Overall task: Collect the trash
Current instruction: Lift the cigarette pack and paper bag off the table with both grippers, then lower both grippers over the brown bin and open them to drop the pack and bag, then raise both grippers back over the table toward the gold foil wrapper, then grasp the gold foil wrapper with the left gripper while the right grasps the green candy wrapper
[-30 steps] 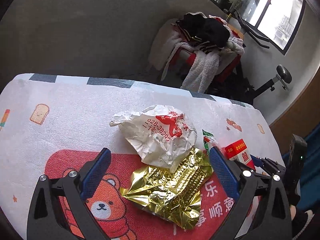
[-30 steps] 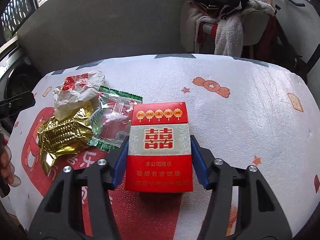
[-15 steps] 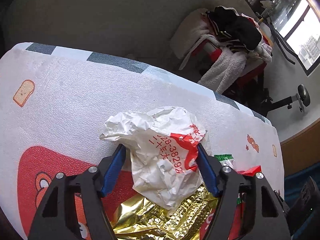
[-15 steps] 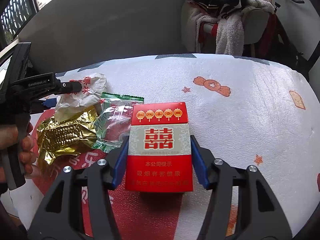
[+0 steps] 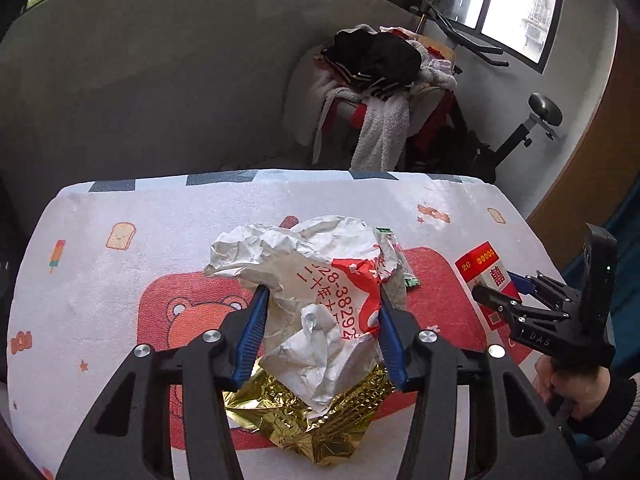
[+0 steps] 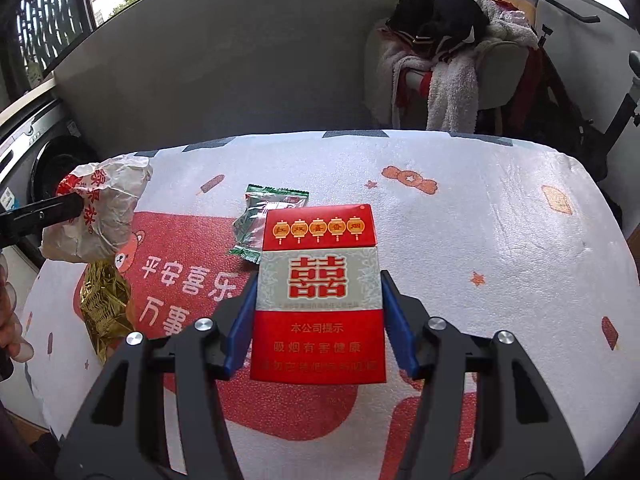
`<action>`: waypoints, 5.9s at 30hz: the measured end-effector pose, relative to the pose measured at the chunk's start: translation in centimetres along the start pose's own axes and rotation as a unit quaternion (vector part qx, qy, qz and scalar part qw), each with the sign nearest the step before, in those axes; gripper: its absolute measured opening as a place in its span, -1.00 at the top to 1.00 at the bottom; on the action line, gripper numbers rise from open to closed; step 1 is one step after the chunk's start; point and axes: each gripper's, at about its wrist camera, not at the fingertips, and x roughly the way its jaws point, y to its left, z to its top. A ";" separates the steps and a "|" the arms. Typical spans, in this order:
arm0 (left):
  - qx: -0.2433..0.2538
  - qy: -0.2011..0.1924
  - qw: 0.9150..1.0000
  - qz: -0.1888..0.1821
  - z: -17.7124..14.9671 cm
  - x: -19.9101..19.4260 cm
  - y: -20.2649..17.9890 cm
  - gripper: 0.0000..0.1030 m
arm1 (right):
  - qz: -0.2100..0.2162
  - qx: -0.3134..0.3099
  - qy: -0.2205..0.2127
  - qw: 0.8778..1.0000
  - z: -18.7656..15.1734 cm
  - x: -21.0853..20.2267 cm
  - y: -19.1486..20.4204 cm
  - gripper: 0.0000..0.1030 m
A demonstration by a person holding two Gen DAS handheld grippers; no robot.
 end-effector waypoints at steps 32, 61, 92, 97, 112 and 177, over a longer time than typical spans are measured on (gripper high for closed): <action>0.006 -0.032 0.997 -0.069 -12.8 -14.2 -6.7 0.00 | 0.049 0.013 -0.057 0.997 -12.4 -18.8 2.0 -0.13; 0.180 0.051 0.980 -0.071 -32.2 -14.4 -14.1 -0.53 | 0.088 -0.029 -0.037 0.995 -21.8 -21.0 6.2 -0.13; -0.018 -0.037 0.999 0.017 -30.4 -16.9 -7.3 -0.83 | 0.108 -0.138 0.080 0.981 -27.8 -16.9 10.8 -0.14; -0.019 -0.035 0.999 0.018 -30.4 -16.8 -7.2 -0.83 | 0.108 -0.138 0.083 0.981 -27.8 -16.7 10.9 -0.14; -0.018 -0.028 0.999 0.021 -30.5 -16.6 -7.3 -0.83 | 0.086 -0.125 0.090 0.984 -27.6 -16.2 10.4 -0.88; -0.033 0.013 0.999 -0.018 -7.8 -1.7 -2.3 0.34 | 0.020 0.010 -0.002 1.000 -11.0 -9.0 -2.3 -0.89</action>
